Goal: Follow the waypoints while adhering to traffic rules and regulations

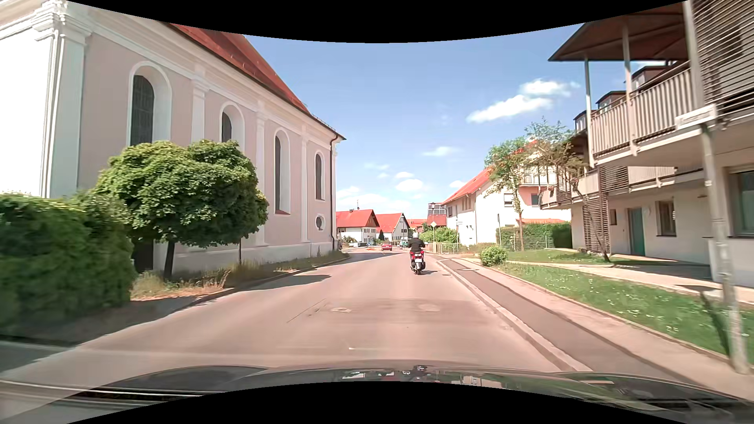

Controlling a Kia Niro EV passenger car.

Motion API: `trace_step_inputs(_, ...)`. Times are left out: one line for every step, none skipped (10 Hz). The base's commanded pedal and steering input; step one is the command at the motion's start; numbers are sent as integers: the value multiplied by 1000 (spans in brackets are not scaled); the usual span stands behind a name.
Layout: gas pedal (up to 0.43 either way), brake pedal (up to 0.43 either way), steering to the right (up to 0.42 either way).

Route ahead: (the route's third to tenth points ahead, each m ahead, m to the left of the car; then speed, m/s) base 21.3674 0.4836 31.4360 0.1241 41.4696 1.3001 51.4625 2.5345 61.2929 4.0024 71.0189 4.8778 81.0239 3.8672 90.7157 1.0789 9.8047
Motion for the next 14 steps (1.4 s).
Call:
trace_step_inputs(197, 12, 12)
trace_step_inputs(197, 12, 12)
trace_step_inputs(197, 12, 10)
trace_step_inputs(197, 12, 9)
trace_step_inputs(197, 12, 9)
trace_step_inputs(197, 12, 8)
trace_step_inputs(197, 12, 6)
trace_step_inputs(209, 12, 3)
trace_step_inputs(209, 12, 1)
trace_step_inputs(209, 12, 0)
trace_step_inputs(209, 12, -1)
trace_step_inputs(209, 12, -2)
trace_step_inputs(209, 12, -2)
trace_step_inputs(209, 12, -3)
